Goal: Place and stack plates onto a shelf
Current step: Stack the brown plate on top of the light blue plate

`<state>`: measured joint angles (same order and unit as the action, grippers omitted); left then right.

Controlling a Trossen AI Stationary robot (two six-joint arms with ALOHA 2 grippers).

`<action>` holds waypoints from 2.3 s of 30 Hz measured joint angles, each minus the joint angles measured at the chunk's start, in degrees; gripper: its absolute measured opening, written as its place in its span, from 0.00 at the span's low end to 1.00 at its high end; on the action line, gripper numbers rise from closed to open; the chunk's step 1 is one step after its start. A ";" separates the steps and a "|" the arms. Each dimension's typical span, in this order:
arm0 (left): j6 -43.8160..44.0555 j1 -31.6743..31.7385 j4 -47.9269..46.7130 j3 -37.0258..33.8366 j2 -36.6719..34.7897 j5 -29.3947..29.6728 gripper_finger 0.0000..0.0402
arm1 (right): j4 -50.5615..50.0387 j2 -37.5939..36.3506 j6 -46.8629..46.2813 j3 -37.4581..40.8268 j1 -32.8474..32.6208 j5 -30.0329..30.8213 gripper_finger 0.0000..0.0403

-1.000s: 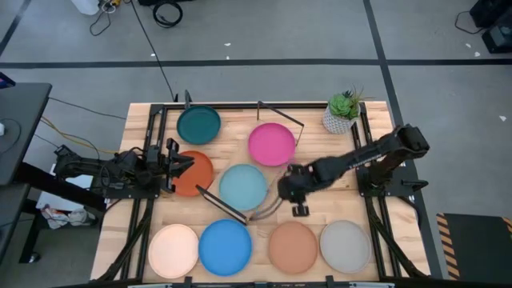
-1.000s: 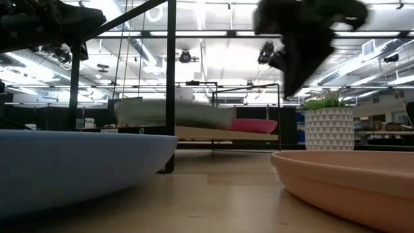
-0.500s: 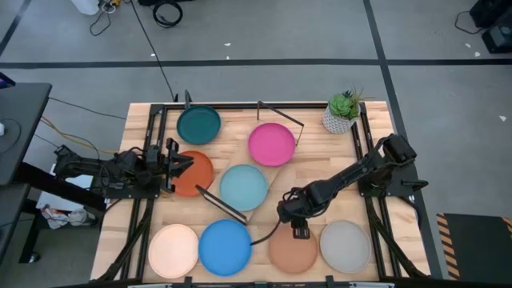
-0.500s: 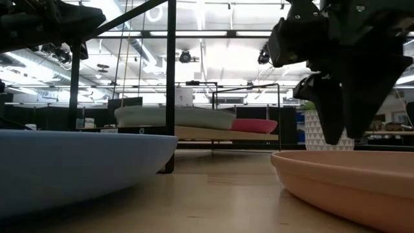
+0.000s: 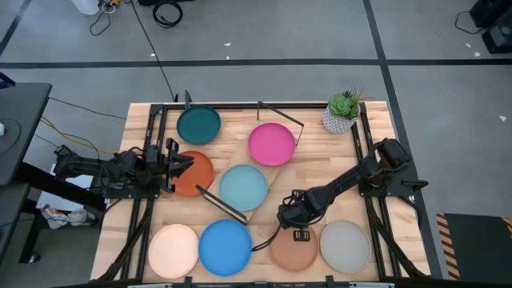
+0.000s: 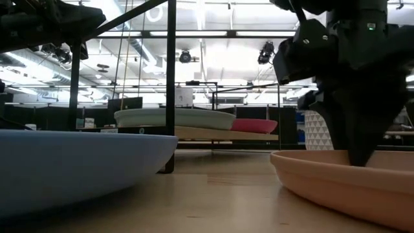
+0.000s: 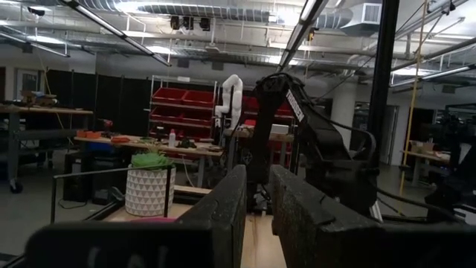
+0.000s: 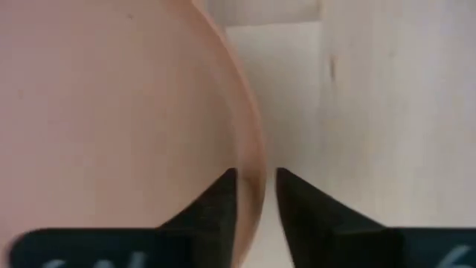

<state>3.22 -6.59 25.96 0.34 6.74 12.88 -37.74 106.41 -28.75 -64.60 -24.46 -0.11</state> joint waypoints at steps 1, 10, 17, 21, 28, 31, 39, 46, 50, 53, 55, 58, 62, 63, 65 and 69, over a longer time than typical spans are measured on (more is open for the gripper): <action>0.00 0.00 0.00 0.00 0.00 0.00 0.17 | -0.10 -0.11 0.03 0.00 0.33 0.10 0.17; 0.02 -0.02 -0.02 0.00 -0.02 0.00 0.17 | -8.00 -3.93 2.16 -4.34 4.59 -1.21 0.05; 0.05 0.00 -0.04 0.02 0.00 0.00 0.17 | -16.65 -10.07 6.92 -10.57 9.05 1.36 0.03; 0.17 0.00 -0.04 0.00 0.00 0.00 0.17 | -19.26 -12.92 9.73 -12.28 12.61 1.60 0.03; 3.10 0.00 -0.04 0.00 -0.02 0.00 0.17 | -19.80 -12.81 14.53 -17.95 19.25 2.07 0.03; 5.76 0.00 -0.04 0.00 -0.01 -0.03 0.17 | -20.93 -10.79 16.89 -21.69 22.12 2.05 0.03; 6.64 -0.01 -0.07 0.01 0.00 -0.01 0.17 | -23.27 -2.43 22.71 -32.84 28.44 2.04 0.03; 6.60 0.00 -0.07 0.02 -0.02 -0.02 0.17 | -26.36 7.47 27.46 -43.61 30.28 -0.40 0.03; 6.62 -0.01 -0.07 0.01 -0.01 -0.02 0.17 | -27.88 12.45 29.63 -48.99 30.76 -2.61 0.04; 6.62 0.00 -0.04 0.00 -0.02 -0.02 0.17 | -28.40 15.69 31.06 -52.52 30.99 -3.53 0.04; 6.62 0.00 -0.04 0.00 -0.02 0.00 0.17 | -28.54 17.61 31.79 -54.57 31.05 -4.34 0.04; 6.60 0.00 -0.04 0.00 0.00 -0.02 0.17 | -28.39 19.90 32.63 -56.88 31.30 -5.01 0.04; 6.58 0.00 -0.02 0.02 -0.02 -0.02 0.17 | -27.66 22.22 33.46 -58.34 31.78 -7.35 0.04; 6.56 -0.06 0.02 0.00 -0.02 -0.08 0.17 | -27.13 22.64 33.48 -58.35 31.86 -7.61 0.04; 6.55 -0.04 0.02 0.00 -0.02 -0.13 0.17 | -26.79 23.03 33.78 -58.38 32.05 -7.67 0.04; 6.56 -0.04 0.02 0.00 -0.02 -0.07 0.17 | -25.62 23.92 34.82 -58.36 32.65 -8.34 0.07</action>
<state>9.78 -6.63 25.98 0.34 6.72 12.82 -63.36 130.33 6.06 -122.96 8.19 -8.45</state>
